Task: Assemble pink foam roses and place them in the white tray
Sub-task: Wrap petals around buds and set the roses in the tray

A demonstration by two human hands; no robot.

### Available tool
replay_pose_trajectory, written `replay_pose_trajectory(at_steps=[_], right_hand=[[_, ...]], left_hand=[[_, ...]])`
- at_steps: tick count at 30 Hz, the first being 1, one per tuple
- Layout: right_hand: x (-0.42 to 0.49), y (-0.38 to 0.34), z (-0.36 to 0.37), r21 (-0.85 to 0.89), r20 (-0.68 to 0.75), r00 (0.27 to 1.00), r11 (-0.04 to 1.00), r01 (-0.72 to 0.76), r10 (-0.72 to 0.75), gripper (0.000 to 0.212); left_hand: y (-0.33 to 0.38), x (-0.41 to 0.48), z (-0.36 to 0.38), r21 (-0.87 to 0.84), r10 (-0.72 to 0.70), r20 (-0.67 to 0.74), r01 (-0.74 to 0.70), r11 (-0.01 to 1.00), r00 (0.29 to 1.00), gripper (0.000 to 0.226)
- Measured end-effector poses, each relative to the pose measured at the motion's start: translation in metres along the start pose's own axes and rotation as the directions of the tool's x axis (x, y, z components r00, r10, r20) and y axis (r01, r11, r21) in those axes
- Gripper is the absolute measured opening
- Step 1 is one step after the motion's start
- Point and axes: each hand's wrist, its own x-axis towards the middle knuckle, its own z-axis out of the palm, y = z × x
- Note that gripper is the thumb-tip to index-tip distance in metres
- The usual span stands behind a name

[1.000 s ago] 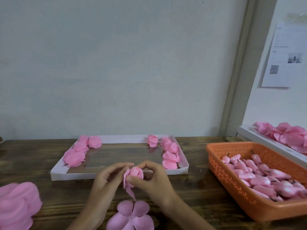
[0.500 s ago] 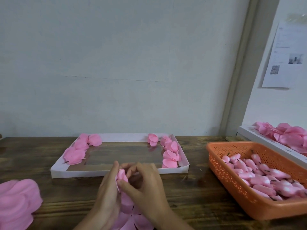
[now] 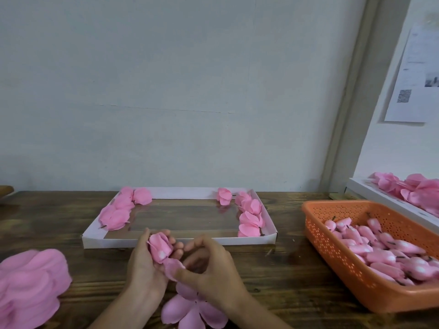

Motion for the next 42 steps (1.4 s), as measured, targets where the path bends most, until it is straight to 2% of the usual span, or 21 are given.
replay_pose_trajectory(at_steps=[2,5,8,10,13,16,19,27,30,36,42], right_hand=[[0.002,0.000,-0.001,0.070,-0.018,1.000,0.997,-0.009,0.010,0.035],[0.002,-0.003,-0.002,0.192,-0.018,1.000,0.981,0.009,-0.006,0.032],[0.001,-0.007,-0.001,0.291,-0.012,1.000,0.957,0.008,-0.005,0.033],[0.000,-0.008,0.000,0.333,-0.034,0.999,0.943,0.022,-0.012,0.035],[-0.001,-0.010,0.001,0.351,-0.077,0.996,0.935,0.060,-0.035,0.036],[-0.002,-0.011,0.001,0.379,-0.099,0.994,0.922,0.082,-0.048,0.032],[-0.003,-0.010,0.004,0.407,-0.069,0.994,0.907,0.104,-0.083,0.029],[-0.008,-0.007,0.010,0.266,-0.033,0.992,0.956,0.124,-0.119,0.035],[-0.008,-0.007,0.010,0.272,-0.031,0.996,0.958,0.094,-0.089,0.030],[-0.005,-0.010,0.006,0.260,-0.133,0.987,0.958,0.121,-0.089,0.026],[-0.008,-0.012,0.007,0.221,-0.165,0.980,0.964,0.146,-0.110,0.023]], left_hand=[[0.005,0.001,0.003,0.010,-0.038,0.046,0.037,0.999,0.998,0.048],[0.009,0.010,0.018,0.005,-0.045,-0.025,0.046,0.999,0.999,0.044],[0.002,0.009,0.012,0.046,-0.044,0.072,0.041,0.998,0.996,0.045],[0.000,0.003,0.000,0.050,-0.019,0.158,0.012,0.999,0.987,0.057],[0.003,-0.005,0.001,0.081,0.053,0.228,-0.073,0.994,0.972,0.059],[0.002,-0.011,0.005,0.158,0.152,0.185,-0.182,0.971,0.971,0.059],[0.001,-0.018,0.006,0.194,0.206,0.136,-0.230,0.954,0.969,0.059],[0.000,-0.015,0.002,0.241,0.220,0.023,-0.219,0.946,0.975,0.059],[-0.001,-0.014,0.002,0.245,0.220,0.052,-0.226,0.943,0.974,0.060],[-0.005,-0.018,0.005,0.256,0.292,0.176,-0.330,0.909,0.940,0.052],[-0.009,-0.023,0.003,0.291,0.319,0.175,-0.359,0.887,0.931,0.048]])
